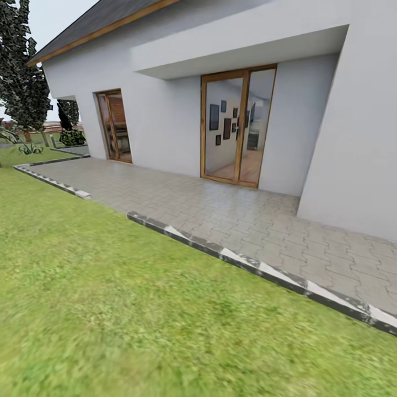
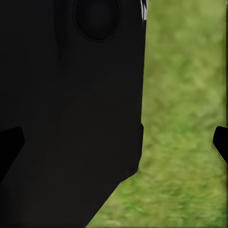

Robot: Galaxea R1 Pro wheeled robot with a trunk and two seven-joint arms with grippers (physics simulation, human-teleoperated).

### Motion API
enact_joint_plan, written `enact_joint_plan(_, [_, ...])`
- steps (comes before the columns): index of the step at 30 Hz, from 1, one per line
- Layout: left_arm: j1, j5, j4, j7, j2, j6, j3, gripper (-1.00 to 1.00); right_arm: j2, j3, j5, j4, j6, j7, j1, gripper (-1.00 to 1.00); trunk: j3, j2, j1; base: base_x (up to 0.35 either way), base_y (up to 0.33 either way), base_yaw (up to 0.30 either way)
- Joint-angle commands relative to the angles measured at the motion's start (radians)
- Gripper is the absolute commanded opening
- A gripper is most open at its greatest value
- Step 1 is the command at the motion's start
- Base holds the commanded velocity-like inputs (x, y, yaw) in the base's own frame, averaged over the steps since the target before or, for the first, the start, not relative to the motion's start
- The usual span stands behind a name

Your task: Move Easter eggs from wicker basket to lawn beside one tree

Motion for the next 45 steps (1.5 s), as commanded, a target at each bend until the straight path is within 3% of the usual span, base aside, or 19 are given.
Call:
enact_joint_plan(1, [0.001,-0.001,-0.002,0.000,0.000,0.000,0.000,1.00,0.000,0.000,0.000,0.000,0.000,0.000,0.000,1.00,-0.001,0.000,0.001,0.339,0.000,0.000])
enact_joint_plan(16, [0.000,-0.001,-0.002,0.000,0.000,0.000,0.000,1.00,0.000,0.000,0.000,0.000,-0.001,-0.001,0.000,1.00,-0.001,0.000,0.001,0.338,0.000,0.015])
enact_joint_plan(45, [0.001,-0.001,-0.002,0.000,0.000,0.000,0.000,1.00,-0.001,0.000,0.000,-0.001,0.000,-0.002,0.000,1.00,-0.001,0.000,0.001,0.338,0.000,0.246])
